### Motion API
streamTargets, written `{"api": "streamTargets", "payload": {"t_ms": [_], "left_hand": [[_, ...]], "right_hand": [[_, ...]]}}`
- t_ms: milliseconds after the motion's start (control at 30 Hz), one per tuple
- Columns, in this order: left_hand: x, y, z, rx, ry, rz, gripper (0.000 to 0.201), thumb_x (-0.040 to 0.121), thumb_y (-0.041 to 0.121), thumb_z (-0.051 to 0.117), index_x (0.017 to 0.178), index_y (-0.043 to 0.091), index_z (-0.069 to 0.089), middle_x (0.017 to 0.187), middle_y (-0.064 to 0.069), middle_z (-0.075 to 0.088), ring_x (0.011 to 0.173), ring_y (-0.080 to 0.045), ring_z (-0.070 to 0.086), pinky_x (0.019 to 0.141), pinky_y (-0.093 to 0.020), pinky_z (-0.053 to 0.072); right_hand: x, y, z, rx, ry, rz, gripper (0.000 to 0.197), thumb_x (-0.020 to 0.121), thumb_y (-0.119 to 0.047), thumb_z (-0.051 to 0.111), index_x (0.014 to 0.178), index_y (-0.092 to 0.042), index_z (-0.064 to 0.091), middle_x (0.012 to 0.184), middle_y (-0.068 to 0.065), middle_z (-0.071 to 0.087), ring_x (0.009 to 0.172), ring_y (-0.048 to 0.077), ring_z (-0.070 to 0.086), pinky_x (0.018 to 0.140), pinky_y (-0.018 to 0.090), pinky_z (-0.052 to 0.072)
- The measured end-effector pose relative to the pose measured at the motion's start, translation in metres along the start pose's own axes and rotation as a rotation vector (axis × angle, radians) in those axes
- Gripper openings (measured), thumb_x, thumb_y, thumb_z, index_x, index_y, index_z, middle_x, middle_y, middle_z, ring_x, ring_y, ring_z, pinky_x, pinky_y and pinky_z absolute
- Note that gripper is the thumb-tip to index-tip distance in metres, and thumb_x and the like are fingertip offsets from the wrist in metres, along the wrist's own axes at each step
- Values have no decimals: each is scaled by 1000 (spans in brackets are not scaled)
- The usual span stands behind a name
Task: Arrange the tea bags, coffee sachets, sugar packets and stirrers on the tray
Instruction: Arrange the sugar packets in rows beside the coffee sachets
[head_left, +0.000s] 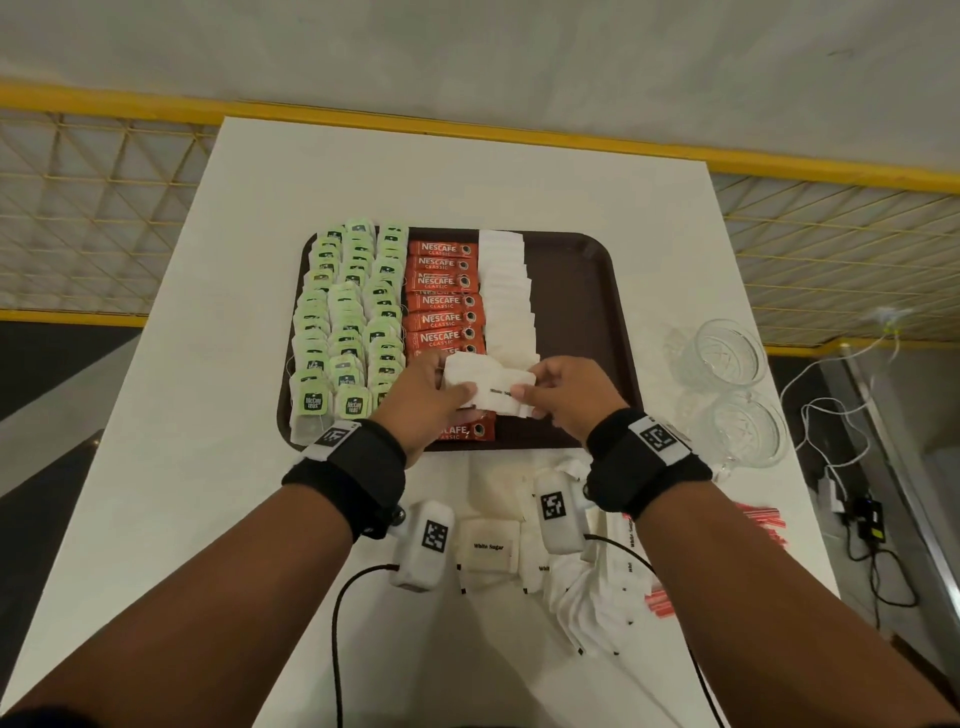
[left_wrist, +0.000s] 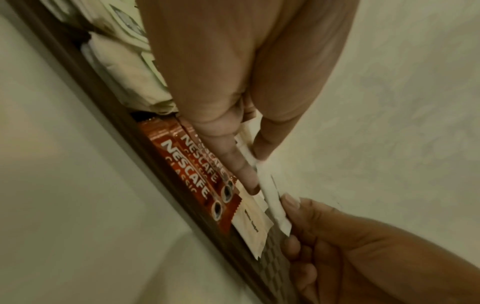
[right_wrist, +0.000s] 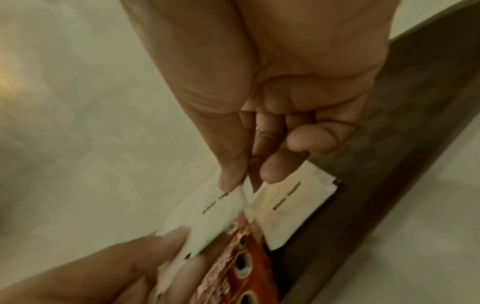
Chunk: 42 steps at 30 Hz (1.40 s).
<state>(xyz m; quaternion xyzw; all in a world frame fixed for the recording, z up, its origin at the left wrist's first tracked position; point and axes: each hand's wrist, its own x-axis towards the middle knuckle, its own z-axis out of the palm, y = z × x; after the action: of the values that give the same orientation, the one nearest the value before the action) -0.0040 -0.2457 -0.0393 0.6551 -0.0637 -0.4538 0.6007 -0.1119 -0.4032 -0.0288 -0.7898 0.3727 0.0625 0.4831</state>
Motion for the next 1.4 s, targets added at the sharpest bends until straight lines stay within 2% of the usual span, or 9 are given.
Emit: {"api": "streamTargets", "payload": {"t_ms": [133,200,333,567,800,1000,1100,1200,1400], "left_hand": [[3,-3,-12,-11,49,-5,32,98,4,53,130,4,46,129,-13,57,113,-27,63,83,-32,60],[3,-4,-17,-14,57,-8,33,98,3,53,130,3,46,130,-12,57,114,-27,62,83,-32,60],[2,-6,-23,5,56,3,35,97,3,55,131,4,47,128,-12,59,117,-28,61,90,-40,58],[1,-5,-27,11,90,6,32,95,3,57,125,5,48,124,-12,59,117,-31,60,97,-49,53],[-4,-1,-22,5,84,-14,26,98,3,53,123,5,49,123,-13,61,111,-28,63,78,-31,61],[-5,-2,-10,123,72,25,29,94,9,64,120,7,52,115,-10,68,103,-23,68,78,-30,59],[-4,-3,0,81,61,33,28,91,6,67,115,7,54,111,-11,70,98,-21,70,74,-27,60],[-3,-4,10,71,29,31,30,89,7,70,115,5,55,112,-13,70,101,-25,70,78,-32,60],[-2,-5,6,50,101,18,22,98,14,58,117,4,56,117,-11,65,99,-26,71,75,-29,60]], "right_hand": [[-1,21,-12,-89,6,59,20,85,-29,74,96,-14,65,79,-2,65,67,9,59,61,18,44],[2,28,-11,-195,2,71,22,83,-30,75,97,-15,66,84,-2,64,77,12,60,72,23,50],[13,28,-4,-244,48,80,25,83,-28,76,95,-7,67,88,-3,62,85,17,61,81,30,51],[27,22,-1,-283,120,73,23,84,-30,74,90,-10,65,84,-1,61,78,16,58,71,27,44],[23,19,-1,-311,106,82,23,83,-33,74,85,-14,62,88,-3,60,76,10,54,71,26,42],[10,13,-2,-190,219,47,30,83,-39,73,94,-15,58,88,-1,61,82,15,59,73,29,49],[-2,0,-5,-64,84,-31,36,90,-46,62,99,-11,64,93,1,66,84,14,61,73,25,48],[-8,-1,-5,-13,-56,-46,27,89,-36,68,100,-11,65,87,0,66,72,6,59,60,14,44],[-6,24,-15,-31,26,14,16,87,-26,71,95,-13,67,82,1,67,63,6,58,56,13,42]]}}
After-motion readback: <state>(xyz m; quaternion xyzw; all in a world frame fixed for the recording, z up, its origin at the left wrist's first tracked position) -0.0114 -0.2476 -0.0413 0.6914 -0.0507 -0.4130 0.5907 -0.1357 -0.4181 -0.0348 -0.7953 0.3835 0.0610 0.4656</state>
